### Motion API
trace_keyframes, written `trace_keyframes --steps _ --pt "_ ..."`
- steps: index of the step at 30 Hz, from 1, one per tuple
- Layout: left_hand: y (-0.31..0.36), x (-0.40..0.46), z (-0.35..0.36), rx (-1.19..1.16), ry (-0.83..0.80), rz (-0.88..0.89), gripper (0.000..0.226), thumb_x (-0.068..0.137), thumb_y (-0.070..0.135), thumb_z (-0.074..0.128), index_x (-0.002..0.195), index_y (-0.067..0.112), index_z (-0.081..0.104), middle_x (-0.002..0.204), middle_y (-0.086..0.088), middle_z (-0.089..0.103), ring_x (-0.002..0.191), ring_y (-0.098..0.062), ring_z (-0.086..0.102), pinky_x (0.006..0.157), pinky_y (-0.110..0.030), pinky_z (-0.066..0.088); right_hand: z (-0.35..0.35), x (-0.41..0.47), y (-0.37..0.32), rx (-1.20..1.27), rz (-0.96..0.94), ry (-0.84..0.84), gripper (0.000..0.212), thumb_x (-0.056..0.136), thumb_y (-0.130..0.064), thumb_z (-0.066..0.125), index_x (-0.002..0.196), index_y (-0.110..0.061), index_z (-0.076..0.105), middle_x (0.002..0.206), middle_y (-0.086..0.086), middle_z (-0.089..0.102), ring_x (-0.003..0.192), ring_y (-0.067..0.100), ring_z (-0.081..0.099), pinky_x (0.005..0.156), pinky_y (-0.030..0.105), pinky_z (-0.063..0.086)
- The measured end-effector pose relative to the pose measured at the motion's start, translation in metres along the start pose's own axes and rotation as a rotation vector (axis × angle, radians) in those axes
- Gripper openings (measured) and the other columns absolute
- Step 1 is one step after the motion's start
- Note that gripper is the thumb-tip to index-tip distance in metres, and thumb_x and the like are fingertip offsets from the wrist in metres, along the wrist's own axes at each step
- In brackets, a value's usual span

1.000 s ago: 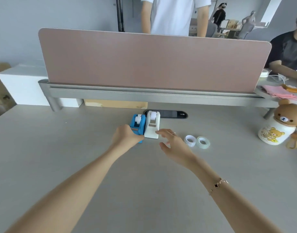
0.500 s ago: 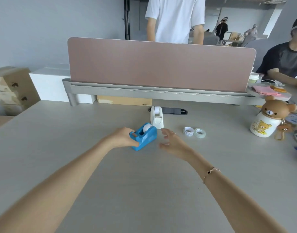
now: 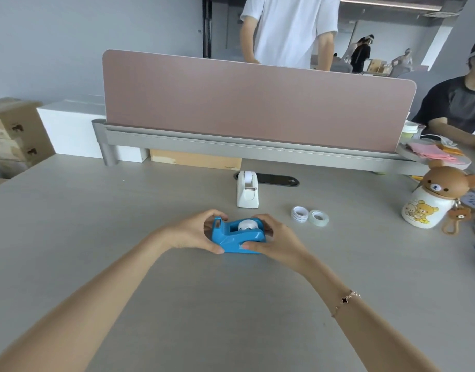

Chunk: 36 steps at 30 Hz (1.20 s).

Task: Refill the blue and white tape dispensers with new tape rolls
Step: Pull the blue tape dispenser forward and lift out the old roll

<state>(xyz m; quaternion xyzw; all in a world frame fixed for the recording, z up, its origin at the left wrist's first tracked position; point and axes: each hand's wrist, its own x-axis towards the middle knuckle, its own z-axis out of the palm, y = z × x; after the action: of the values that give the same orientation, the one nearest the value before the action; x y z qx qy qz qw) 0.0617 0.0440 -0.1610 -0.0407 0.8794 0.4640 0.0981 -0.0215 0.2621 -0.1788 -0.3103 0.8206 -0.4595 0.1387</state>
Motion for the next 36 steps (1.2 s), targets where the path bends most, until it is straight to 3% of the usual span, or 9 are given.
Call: trace_keyframes --steps 5,10,14,17,21,26,29,33,36 --pt "-0.007 -0.004 0.016 -0.13 0.148 0.029 0.066 0.047 0.041 0.084 0.103 0.022 0.055 0.099 0.006 0.065 0.092 -0.009 0.061 0.086 -0.029 0.052 0.001 -0.008 -0.008 -0.049 0.01 0.019 0.051 0.066 -0.035 0.081 0.11 -0.031 0.055 0.104 -0.01 0.069 0.098 0.006 0.064 0.088 0.032 0.054" --pt "-0.012 -0.01 0.025 -0.115 0.211 0.049 0.059 0.049 0.044 0.084 0.097 0.023 0.057 0.092 0.009 0.066 0.086 -0.008 0.062 0.087 -0.038 0.052 0.001 -0.018 -0.012 -0.093 0.007 0.014 0.051 0.066 -0.039 0.08 0.11 -0.033 0.054 0.104 -0.011 0.069 0.098 0.008 0.065 0.089 0.036 0.054" --pt "-0.016 -0.013 0.032 -0.076 0.254 0.092 0.047 0.054 0.048 0.081 0.093 0.034 0.058 0.091 0.012 0.066 0.086 -0.004 0.062 0.082 -0.031 0.051 0.006 -0.025 -0.006 -0.074 -0.008 0.059 0.049 0.068 -0.039 0.079 0.11 -0.035 0.053 0.102 -0.012 0.068 0.097 0.007 0.064 0.087 0.034 0.054" --pt "-0.013 -0.015 0.031 -0.047 0.293 0.139 0.053 0.052 0.049 0.082 0.099 0.036 0.061 0.101 0.014 0.065 0.094 -0.001 0.061 0.083 -0.023 0.049 0.009 -0.031 -0.005 -0.068 -0.036 0.081 0.047 0.07 -0.04 0.076 0.111 -0.04 0.052 0.101 -0.014 0.068 0.097 0.005 0.063 0.085 0.028 0.053" --pt "-0.009 -0.019 0.032 -0.063 0.299 0.12 0.053 0.051 0.045 0.085 0.099 0.037 0.063 0.101 0.014 0.068 0.092 0.001 0.062 0.08 -0.019 0.048 0.014 -0.036 -0.004 -0.108 -0.043 0.122 0.055 0.073 -0.041 0.074 0.121 -0.04 0.048 0.107 -0.016 0.065 0.099 0.005 0.06 0.084 0.019 0.047" --pt "-0.01 -0.028 0.036 -0.073 0.299 0.129 0.047 0.061 0.026 0.088 0.101 0.031 0.064 0.098 0.029 0.064 0.086 0.011 0.061 0.07 -0.005 0.045 0.016 -0.042 -0.001 -0.141 -0.039 0.134 0.066 0.066 -0.052 0.073 0.124 -0.042 0.045 0.114 -0.015 0.065 0.101 0.002 0.063 0.09 0.024 0.051" --pt "-0.012 -0.032 0.036 -0.076 0.269 0.145 0.048 0.061 0.024 0.089 0.1 0.029 0.062 0.098 0.025 0.065 0.084 0.009 0.061 0.07 -0.004 0.045 0.017 -0.048 -0.003 -0.194 -0.054 0.129 0.067 0.065 -0.061 0.064 0.126 -0.044 0.042 0.115 -0.015 0.064 0.101 0.004 0.063 0.089 0.024 0.051" --pt "-0.013 -0.033 0.038 -0.072 0.282 0.159 0.048 0.059 0.028 0.089 0.099 0.03 0.063 0.097 0.019 0.067 0.086 0.003 0.062 0.071 -0.006 0.047 0.016 -0.053 -0.006 -0.033 -0.117 0.153 0.045 0.084 -0.04 0.064 0.126 -0.034 0.051 0.116 -0.013 0.063 0.107 0.004 0.06 0.092 0.018 0.047" --pt "-0.015 -0.033 0.039 -0.074 0.297 0.174 0.05 0.058 0.029 0.09 0.101 0.031 0.064 0.098 0.016 0.068 0.092 0.001 0.061 0.073 -0.005 0.046 0.014 -0.055 -0.01 0.054 -0.158 0.277 0.021 0.087 -0.024 0.065 0.106 -0.032 0.065 0.105 -0.018 0.067 0.1 0.002 0.062 0.086 0.011 0.046"
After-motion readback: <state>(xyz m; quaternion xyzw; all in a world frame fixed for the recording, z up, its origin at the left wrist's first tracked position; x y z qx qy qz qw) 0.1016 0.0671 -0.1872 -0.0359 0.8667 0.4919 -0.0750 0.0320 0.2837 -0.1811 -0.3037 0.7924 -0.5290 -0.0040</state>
